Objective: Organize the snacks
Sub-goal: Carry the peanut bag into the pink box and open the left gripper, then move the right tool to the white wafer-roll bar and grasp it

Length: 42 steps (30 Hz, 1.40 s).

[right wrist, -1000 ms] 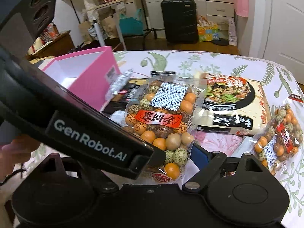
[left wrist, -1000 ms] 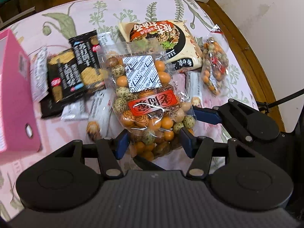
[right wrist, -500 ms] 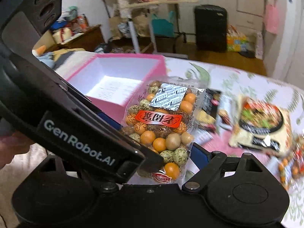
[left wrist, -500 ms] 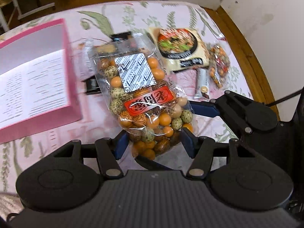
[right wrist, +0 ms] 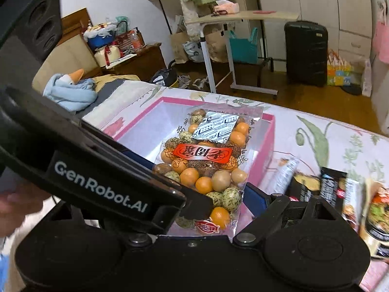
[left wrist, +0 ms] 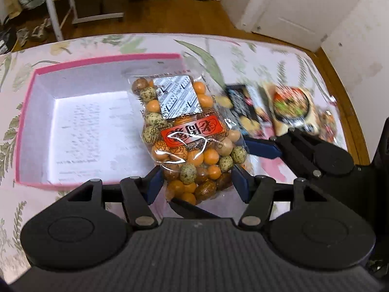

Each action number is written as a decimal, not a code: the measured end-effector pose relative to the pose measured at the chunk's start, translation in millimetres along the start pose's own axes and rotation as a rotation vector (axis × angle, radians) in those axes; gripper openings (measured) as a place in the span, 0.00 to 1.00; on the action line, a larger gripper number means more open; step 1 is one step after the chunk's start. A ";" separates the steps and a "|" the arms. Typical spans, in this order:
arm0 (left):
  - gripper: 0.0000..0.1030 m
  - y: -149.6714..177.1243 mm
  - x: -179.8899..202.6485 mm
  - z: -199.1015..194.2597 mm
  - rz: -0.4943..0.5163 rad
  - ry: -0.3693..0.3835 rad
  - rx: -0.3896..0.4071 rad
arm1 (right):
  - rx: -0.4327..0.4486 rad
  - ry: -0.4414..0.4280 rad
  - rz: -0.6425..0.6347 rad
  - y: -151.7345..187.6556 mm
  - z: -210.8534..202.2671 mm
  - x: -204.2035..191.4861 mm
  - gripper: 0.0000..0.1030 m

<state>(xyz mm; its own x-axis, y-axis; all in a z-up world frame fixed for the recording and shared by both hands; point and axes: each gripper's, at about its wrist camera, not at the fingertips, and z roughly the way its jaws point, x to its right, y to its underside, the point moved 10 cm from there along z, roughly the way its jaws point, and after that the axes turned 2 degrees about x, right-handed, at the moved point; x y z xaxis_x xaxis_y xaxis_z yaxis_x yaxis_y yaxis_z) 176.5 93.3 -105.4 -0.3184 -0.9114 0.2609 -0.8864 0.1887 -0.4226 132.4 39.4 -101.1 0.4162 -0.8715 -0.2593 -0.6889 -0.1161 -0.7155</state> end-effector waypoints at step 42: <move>0.63 1.2 6.9 4.5 0.111 0.097 0.142 | 0.072 0.191 -0.002 31.2 -81.5 51.7 0.88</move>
<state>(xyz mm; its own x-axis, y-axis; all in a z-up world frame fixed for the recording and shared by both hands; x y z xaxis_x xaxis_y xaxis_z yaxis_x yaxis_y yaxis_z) 174.7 85.6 -108.1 -0.4486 -0.8470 0.2852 -0.7901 0.2267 -0.5696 84.0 -48.1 -84.0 0.2927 -0.9466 -0.1355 -0.6413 -0.0892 -0.7621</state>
